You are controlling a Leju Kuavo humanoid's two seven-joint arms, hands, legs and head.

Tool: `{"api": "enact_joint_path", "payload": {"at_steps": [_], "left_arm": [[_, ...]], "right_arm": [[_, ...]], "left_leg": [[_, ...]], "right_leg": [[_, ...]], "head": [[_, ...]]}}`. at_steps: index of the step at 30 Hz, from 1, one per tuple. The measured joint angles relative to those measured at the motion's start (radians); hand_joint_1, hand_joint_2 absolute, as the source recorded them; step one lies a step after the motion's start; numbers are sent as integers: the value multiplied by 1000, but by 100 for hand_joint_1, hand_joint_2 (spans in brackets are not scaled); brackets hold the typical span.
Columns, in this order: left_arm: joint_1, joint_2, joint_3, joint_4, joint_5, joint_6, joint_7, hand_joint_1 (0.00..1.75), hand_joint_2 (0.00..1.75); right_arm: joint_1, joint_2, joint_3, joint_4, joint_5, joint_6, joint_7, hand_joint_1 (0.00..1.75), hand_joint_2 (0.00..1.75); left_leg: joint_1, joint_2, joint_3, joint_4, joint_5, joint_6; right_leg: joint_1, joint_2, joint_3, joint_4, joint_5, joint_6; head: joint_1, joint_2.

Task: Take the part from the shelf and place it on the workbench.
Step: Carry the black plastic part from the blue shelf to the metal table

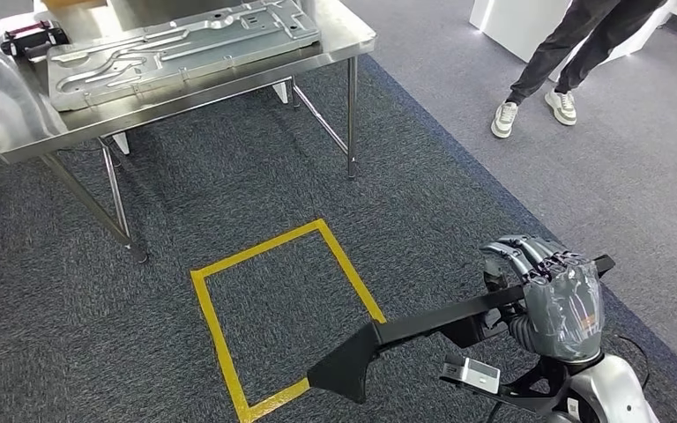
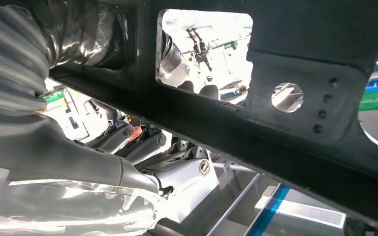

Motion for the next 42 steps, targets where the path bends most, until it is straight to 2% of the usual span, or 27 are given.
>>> {"api": "enact_joint_path", "payload": {"at_steps": [2,4,5,6,7,8,9,11,12,16,18,20,21,22,23,24,26,29,31,33,35,36,37,38,39,40,42], "left_arm": [[0,-1,0,0,0,-1,-1,0,175],[0,-1,1,0,-1,-1,-2,0,175],[0,-1,1,0,-1,-1,-2,0,175],[0,-1,1,0,-1,-1,-2,0,175],[0,-1,2,0,-1,-1,-3,0,175],[1,-1,2,0,-1,-1,-3,0,175],[1,-2,3,0,-1,-1,-4,0,175],[1,-2,5,0,-2,-1,-5,0,175],[1,-2,6,0,-2,-1,-5,0,175],[-1,-3,10,0,-2,-1,-5,0,175],[-2,-3,13,0,-3,-2,-5,0,175],[-1,-3,16,0,-3,-1,-5,0,175],[1,-3,16,0,-3,-1,-5,0,175],[3,-3,17,0,-3,-1,-5,0,175],[4,-3,17,0,-3,-1,-5,0,175],[6,-3,17,0,-3,-1,-5,0,175],[7,-1,17,1,-3,-1,-6,0,175],[6,0,17,2,-3,-1,-6,0,175],[7,1,18,2,-4,-1,-6,0,175],[7,1,18,2,-4,-1,-6,0,175],[6,1,18,2,-5,-1,-6,0,175],[5,0,19,2,-5,-1,-6,0,175],[6,0,19,2,-5,-2,-6,0,175],[7,0,19,2,-5,-2,-6,0,175],[7,-1,19,2,-5,-2,-6,0,175],[8,-1,19,2,-5,-2,-6,0,175],[7,-2,19,2,-5,-2,-6,0,175]], "right_arm": [[-5,0,-1,1,-1,1,-1,175,175],[-7,0,-1,4,-1,3,-1,175,175],[-7,0,-1,6,-1,3,-1,175,175],[-7,0,-1,7,-1,4,-1,175,175],[-7,0,-1,9,-1,4,-1,175,175],[-7,0,-1,9,-1,4,-1,175,175],[-8,0,-1,10,-1,4,-1,175,175],[-9,0,-2,11,-1,4,-1,175,175],[-9,0,-2,12,-1,4,-1,175,175],[-10,1,-4,13,-1,5,0,175,175],[-10,1,-4,13,-1,5,0,175,175],[-11,1,-4,13,-1,5,0,175,175],[-11,1,-4,13,-1,6,0,175,175],[-11,1,-4,14,-1,6,0,175,175],[-11,1,-4,14,-1,6,0,175,175],[-11,1,-4,14,-1,6,0,175,175],[-11,1,-4,14,-2,7,0,175,175],[-11,1,-4,15,-7,7,0,175,175],[-12,1,-6,15,-11,9,0,175,175],[-14,1,-8,15,-14,10,0,175,175],[-15,1,-9,15,-15,11,-1,175,175],[-15,1,-9,15,-15,11,-1,175,175],[-14,1,-10,16,-15,12,-1,175,175],[-14,1,-10,16,-15,12,-1,175,175],[-14,1,-10,16,-15,12,-1,175,175],[-14,1,-10,16,-15,12,-1,175,175],[-14,1,-11,17,-16,14,-1,175,175]], "left_leg": [[7,1,18,-21,7,4],[7,3,25,-24,6,6],[6,3,27,-23,2,6],[6,2,30,-21,-2,4],[7,1,35,-19,-7,2],[8,0,41,-16,-13,-1],[9,-1,48,-13,-21,-6],[7,-3,55,-6,-37,-19],[6,-4,57,-4,-45,-26],[8,1,63,13,-68,-48],[11,10,20,104,-105,-55],[12,14,-68,237,-142,-59],[12,14,-104,278,-141,-58],[12,14,-125,285,-121,-55],[11,15,-127,254,-82,-50],[9,15,-113,193,-33,-42],[1,18,-74,83,25,-23],[-11,21,-47,32,17,-5],[-10,19,-23,12,13,4],[-7,17,5,-2,7,13],[-6,15,20,-3,-5,17],[-5,14,27,-3,-13,16],[-5,13,37,-3,-22,14],[-3,12,50,-3,-31,11],[-1,11,65,-3,-43,6],[0,10,79,-2,-55,0],[1,8,95,-1,-76,-13]], "right_leg": [[1,0,-24,55,-30,7],[-2,1,-91,178,-85,13],[-4,1,-126,234,-102,17],[-5,1,-146,261,-100,20],[-7,1,-147,251,-78,22],[-9,0,-131,210,-44,24],[-11,1,-99,140,-5,25],[-10,3,-48,39,32,17],[-7,4,-35,14,33,8],[-4,4,-20,8,15,-27],[-3,-1,-2,2,6,-40],[2,-4,10,1,-7,-46],[4,-5,17,1,-14,-47],[7,-5,26,1,-22,-48],[10,-4,37,1,-30,-48],[13,-4,50,1,-40,-47],[16,-5,68,-1,-56,-41],[11,-5,80,-1,-62,-22],[6,-5,79,28,-59,-12],[4,-2,37,106,-75,-5],[2,-1,-46,213,-117,2],[0,-1,-85,249,-135,6],[-2,-1,-110,257,-137,8],[-4,-1,-118,235,-119,11],[-6,-1,-112,188,-80,13],[-8,-2,-101,128,-24,13],[-5,-4,-83,46,44,5]], "head": [[0,0],[0,0],[0,0],[0,0],[0,0],[0,0],[0,0],[0,0],[0,0],[0,0],[-1,0],[-1,0],[-1,0],[0,0],[0,0],[0,0],[0,0],[-1,0],[-1,0],[0,0],[0,0],[0,0],[0,0],[0,0],[0,0],[0,0],[0,0]]}}
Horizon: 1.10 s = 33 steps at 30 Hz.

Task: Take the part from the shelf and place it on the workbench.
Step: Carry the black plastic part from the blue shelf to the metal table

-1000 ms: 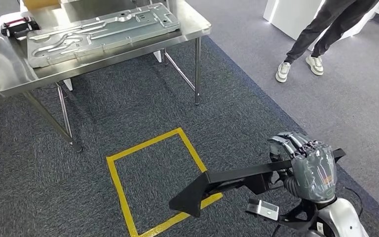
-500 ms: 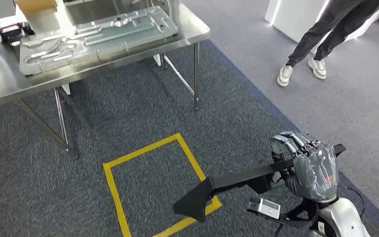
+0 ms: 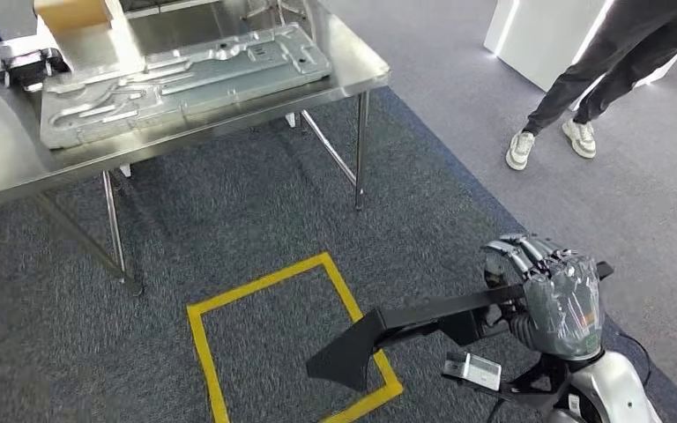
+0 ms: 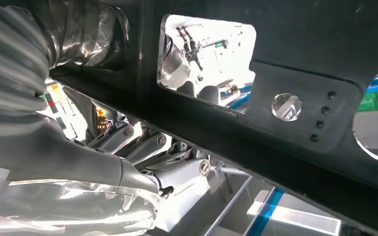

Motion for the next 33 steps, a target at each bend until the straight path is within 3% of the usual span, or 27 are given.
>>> {"api": "enact_joint_path", "payload": {"at_steps": [1,3,5,7,9,10,11,12,14,16,20,22,24,25,26,27,29,31,33], "left_arm": [[-1,0,0,0,0,0,0,0,175],[-4,0,1,0,0,0,0,0,175],[-5,0,2,0,-1,-1,-1,0,175],[-6,0,3,0,-3,-2,-1,0,175],[-4,0,4,0,-5,-2,-2,0,175],[-3,0,5,0,-6,-2,-2,0,175],[-2,0,5,0,-6,-3,-2,0,175],[-1,0,5,0,-6,-3,-2,0,175],[2,1,5,0,-6,-3,-2,0,175],[3,4,6,1,-7,-3,-2,0,175],[3,8,6,1,-8,-3,-2,0,175],[1,8,7,2,-9,-4,-2,0,175],[-1,8,7,2,-9,-5,-2,0,175],[-1,8,7,2,-10,-6,-2,0,175],[-1,7,7,2,-12,-8,-2,0,175],[-1,7,8,2,-13,-10,-1,0,175],[0,6,8,2,-16,-11,-1,0,175],[-3,6,9,2,-18,-11,-1,0,175],[-6,6,9,2,-21,-11,-2,0,175]], "right_arm": [[0,0,-1,0,-1,1,0,175,175],[0,0,-3,1,-2,2,0,175,175],[0,0,-3,1,-5,4,0,175,175],[-2,0,-3,1,-9,8,-3,175,175],[-3,0,-3,1,-14,13,-6,175,175],[-3,0,-3,1,-16,15,-7,175,175],[-3,0,-3,1,-18,18,-8,175,175],[-4,0,-3,1,-20,21,-8,175,175],[-6,0,-3,2,-26,26,-8,175,175],[-9,0,-3,4,-33,29,-8,175,175],[-15,0,-3,6,-38,35,-10,175,175],[-21,-1,-3,7,-38,40,-12,175,175],[-26,-1,-3,10,-38,49,-14,175,175],[-28,0,-2,12,-38,54,-14,175,175],[-33,0,-2,16,-38,59,-14,175,175],[-38,0,-1,19,-38,63,-13,175,175],[-49,0,0,24,-38,69,-12,175,175],[-57,0,3,29,-39,76,-10,175,175],[-63,1,6,32,-39,78,-9,175,175]], "left_leg": [[-1,0,4,1,-6,-7],[-2,0,6,4,-11,-18],[0,4,-10,52,-11,-26],[4,7,-78,168,-39,-33],[5,7,-163,277,-95,-38],[5,7,-191,295,-112,-38],[5,7,-204,283,-108,-36],[4,7,-204,241,-78,-31],[-2,7,-185,126,30,-13],[-11,7,-169,61,94,2],[-14,6,-119,18,98,25],[-11,6,-97,5,93,32],[-11,5,-85,4,82,35],[-11,4,-78,4,75,34],[-10,3,-69,4,67,32],[-9,2,-58,5,58,29],[-7,1,-37,8,36,19],[-8,-1,-29,9,19,6],[-8,-2,-25,11,15,-7]], "right_leg": [[2,0,1,-14,11,-8],[4,3,5,-17,1,-27],[2,4,23,-23,-7,-41],[3,2,43,-28,-21,-51],[6,2,62,-28,-38,-55],[8,2,73,-28,-48,-56],[10,3,87,-28,-58,-56],[13,3,101,-28,-68,-56],[17,4,127,-30,-89,-53],[17,8,143,-33,-104,-44],[11,8,149,13,-95,-19],[8,8,100,100,-127,-13],[6,8,24,198,-179,-5],[3,7,-6,221,-194,-1],[1,7,-23,216,-192,2],[-1,6,-25,182,-165,4],[-4,5,-5,64,-62,7],[0,4,9,-11,-1,-4],[3,5,13,-22,-1,-22]], "head": [[0,0],[0,0],[0,0],[0,0],[0,0],[0,0],[0,0],[0,0],[0,0],[0,0],[0,0],[0,0],[0,0],[0,0],[0,0],[0,0],[0,0],[0,0],[0,0]]}}
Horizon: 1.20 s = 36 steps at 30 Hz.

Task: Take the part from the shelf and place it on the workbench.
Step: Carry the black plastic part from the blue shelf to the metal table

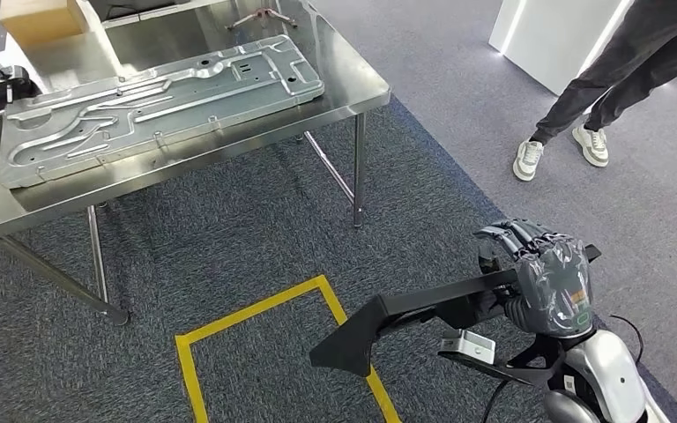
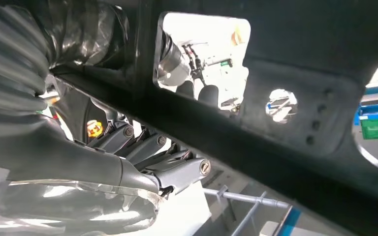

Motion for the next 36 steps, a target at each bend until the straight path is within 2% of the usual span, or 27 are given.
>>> {"api": "enact_joint_path", "payload": {"at_steps": [2,3,4,6,7,8,9,10,11,12,13,14,15,17,18,20,21,22,23,24,26,28,29,30,33,36], "left_arm": [[-1,1,0,0,-3,0,0,0,175],[-2,1,0,0,-4,0,0,0,175],[-3,2,0,0,-4,0,0,0,175],[-3,2,0,0,-5,0,-1,0,175],[-2,2,0,0,-5,0,-1,0,175],[0,2,0,0,-5,0,-1,0,175],[1,1,0,0,-5,0,-1,0,175],[1,1,0,0,-5,0,-1,0,175],[3,2,0,0,-5,0,-1,0,175],[3,2,0,0,-6,0,0,0,175],[4,3,0,0,-7,0,0,0,175],[4,4,0,0,-8,-1,0,0,175],[5,4,0,0,-9,-1,0,0,175],[4,4,1,0,-10,-1,1,0,175],[3,4,1,0,-10,-1,1,0,175],[1,4,2,0,-11,-1,1,0,175],[0,4,3,0,-11,-1,1,0,175],[1,4,3,0,-11,-1,1,0,175],[1,4,4,0,-11,-1,0,0,175],[2,3,4,0,-10,-2,-1,0,175],[4,2,7,0,-6,-7,-8,0,175],[4,1,11,0,-4,-14,-15,0,175],[4,1,13,0,-4,-16,-17,0,175],[3,1,14,0,-4,-18,-18,0,175],[3,1,16,0,-2,-20,-18,0,175],[3,2,19,0,0,-20,-20,0,175]], "right_arm": [[-4,0,1,0,0,0,0,175,175],[-6,0,1,0,0,0,0,175,175],[-8,0,1,0,0,0,0,175,175],[-11,1,2,0,0,0,0,175,175],[-11,1,2,1,0,0,0,175,175],[-11,1,3,1,0,0,0,175,175],[-11,1,3,1,0,0,0,175,175],[-11,1,3,1,0,0,0,175,175],[-12,1,3,1,0,0,0,175,175],[-12,1,4,2,0,0,0,175,175],[-14,1,4,4,0,1,0,175,175],[-15,2,6,6,0,2,0,175,175],[-17,2,7,7,0,2,-1,175,175],[-21,3,10,9,0,3,-1,175,175],[-24,4,11,10,0,4,-1,175,175],[-30,4,15,11,0,4,0,175,175],[-31,4,16,13,0,4,0,175,175],[-31,4,17,15,0,4,0,175,175],[-30,4,18,17,0,4,0,175,175],[-30,4,18,19,0,4,0,175,175],[-30,4,18,20,0,3,0,175,175],[-28,5,19,22,-1,2,0,175,175],[-27,5,19,23,-1,1,0,175,175],[-26,5,20,24,-2,1,0,175,175],[-24,5,20,24,-3,0,1,175,175],[-22,5,20,24,-6,-1,1,175,175]], "left_leg": [[2,3,-3,30,-2,-11],[3,5,-21,68,-11,-15],[6,7,-55,126,-29,-20],[9,9,-137,250,-86,-27],[11,9,-169,288,-108,-29],[12,9,-187,293,-112,-30],[12,9,-188,264,-91,-28],[12,9,-176,207,-48,-24],[11,9,-159,138,7,-17],[8,10,-144,82,45,-10],[4,10,-134,47,68,-4],[0,10,-129,31,75,3],[-3,9,-123,27,68,9],[-1,8,-98,12,76,23],[0,8,-86,8,77,29],[0,8,-74,5,73,37],[0,8,-71,5,69,38],[0,8,-67,5,64,39],[0,7,-61,5,58,38],[0,6,-53,6,52,36],[1,4,-33,6,36,29],[0,1,-24,8,22,19],[-1,1,-24,10,19,12],[-2,0,-25,12,16,10],[-2,1,-22,7,9,16],[-3,1,-12,-2,4,16]], "right_leg": [[-3,0,17,-9,-1,-13],[-3,-1,27,-12,-5,-20],[-3,-3,36,-15,-11,-24],[-1,-4,50,-17,-24,-28],[0,-4,58,-17,-31,-28],[1,-3,68,-17,-39,-28],[2,-3,80,-17,-47,-27],[3,-3,93,-17,-56,-26],[3,-3,105,-17,-65,-24],[4,-1,115,-17,-74,-20],[5,0,121,-18,-82,-14],[4,2,127,-14,-86,-8],[4,3,132,-10,-87,0],[1,3,139,11,-93,12],[0,3,130,34,-106,16],[-1,2,77,128,-157,21],[-1,2,36,186,-184,24],[-1,2,-1,231,-198,26],[-1,2,-25,247,-194,27],[-2,1,-34,230,-169,26],[-1,0,-12,115,-74,21],[4,-1,7,22,-14,11],[6,-1,7,4,-4,5],[8,0,6,1,-5,2],[9,4,10,-1,0,-3],[8,4,17,-3,-7,-8]], "head": [[0,0],[0,0],[0,0],[-1,0],[-1,0],[0,0],[0,0],[0,0],[0,0],[0,0],[0,0],[0,0],[0,0],[0,0],[0,0],[0,0],[0,0],[0,0],[0,0],[0,0],[0,0],[0,0],[1,0],[1,0],[0,0],[0,0]]}}
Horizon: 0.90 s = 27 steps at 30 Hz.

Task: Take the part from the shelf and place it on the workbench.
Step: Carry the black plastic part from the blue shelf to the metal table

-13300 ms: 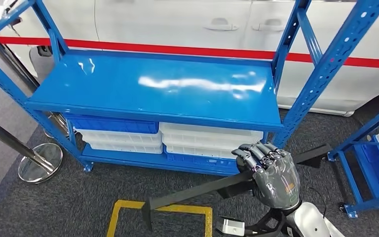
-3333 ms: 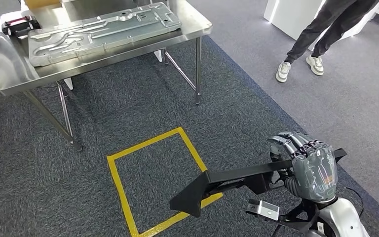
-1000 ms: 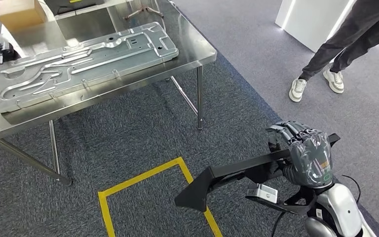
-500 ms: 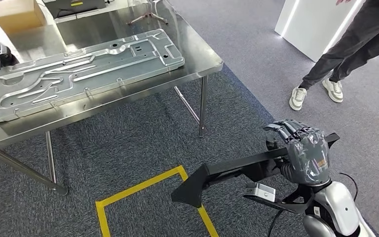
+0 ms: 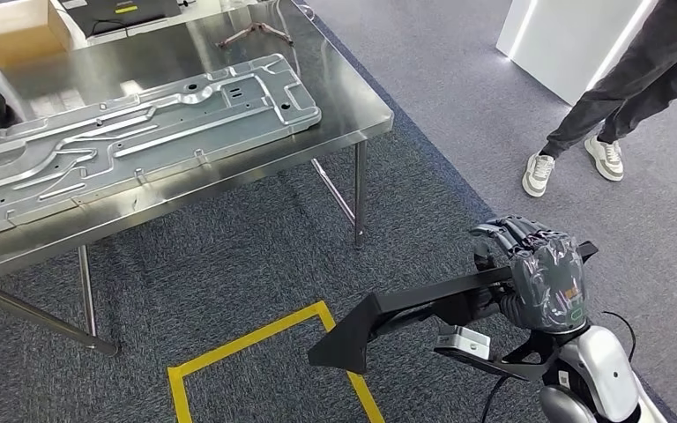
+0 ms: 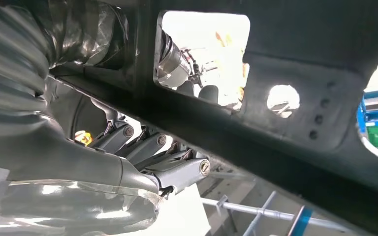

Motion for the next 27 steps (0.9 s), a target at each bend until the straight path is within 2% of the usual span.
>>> {"api": "enact_joint_path", "payload": {"at_steps": [5,8,10,11,13,15,16,17,18,19,20,21,22,24,25,27], "left_arm": [[0,1,2,0,4,1,-1,0,175],[1,1,2,0,4,2,-1,0,175],[1,1,3,0,5,3,-1,0,175],[1,0,3,0,5,4,-2,0,175],[1,-1,3,0,5,4,-3,0,175],[2,-2,3,0,5,5,-4,0,175],[3,-3,4,0,4,5,-4,0,175],[3,-3,4,0,4,5,-4,0,175],[4,-3,4,0,3,5,-5,0,175],[4,-4,6,0,3,5,-6,0,175],[3,-3,7,0,2,5,-6,0,175],[2,-3,9,0,1,5,-8,0,175],[2,-3,11,0,0,5,-8,0,175],[3,-3,13,0,-3,5,-10,0,175],[4,-4,14,0,-4,5,-10,0,175],[3,-5,16,0,-4,5,-11,0,175]], "right_arm": [[11,0,0,0,-6,-1,0,175,175],[18,0,-1,0,-6,-3,0,175,175],[23,0,-3,-2,-6,-6,0,175,175],[25,0,-4,-2,-6,-9,0,175,175],[30,0,-6,-3,-6,-14,0,175,175],[39,0,-7,-3,-6,-17,0,175,175],[44,0,-8,-2,-6,-17,0,175,175],[48,0,-9,-2,-6,-17,0,175,175],[51,0,-11,-2,-6,-17,-1,175,175],[53,0,-12,-3,-6,-17,-1,175,175],[55,0,-14,-3,-6,-17,-1,175,175],[57,0,-16,-3,-7,-17,-1,175,175],[59,0,-18,-4,-7,-17,-1,175,175],[63,0,-22,-5,-7,-17,-1,175,175],[63,0,-25,-6,-8,-17,-1,175,175],[63,0,-28,-10,-8,-17,-2,175,175]], "left_leg": [[-1,1,3,-1,-3,4],[-3,2,3,-2,-2,6],[2,-1,14,-24,12,11],[5,-2,22,-38,22,14],[10,-7,32,-55,35,17],[11,-15,32,-55,36,18],[12,-21,33,-54,34,16],[14,-29,34,-51,32,12],[17,-38,35,-46,28,6],[20,-48,36,-39,21,-2],[22,-57,32,-28,13,-11],[23,-65,27,-19,5,-20],[22,-72,20,-12,0,-27],[24,-86,14,-9,-4,-37],[26,-82,13,-5,-7,-41],[27,-43,-10,47,-34,-50]], "right_leg": [[-1,0,3,0,-2,0],[-3,-1,6,-4,1,5],[-2,-4,11,-7,4,11],[-2,-4,7,5,-6,14],[-2,-4,-28,86,-55,20],[-7,-4,-87,208,-109,28],[-10,-4,-104,241,-114,33],[-14,-4,-102,236,-99,38],[-19,-2,-80,192,-67,43],[-25,9,-45,124,-34,48],[-27,25,-13,63,-14,50],[-29,37,9,22,-5,47],[-29,45,19,3,-9,40],[-25,33,18,6,-17,20],[-24,24,19,5,-18,11],[-23,3,24,1,-22,-3]], "head": [[0,0],[0,0],[0,0],[0,0],[0,0],[0,0],[0,0],[0,0],[0,0],[0,0],[0,0],[0,0],[0,0],[0,0],[0,0],[0,0]]}}
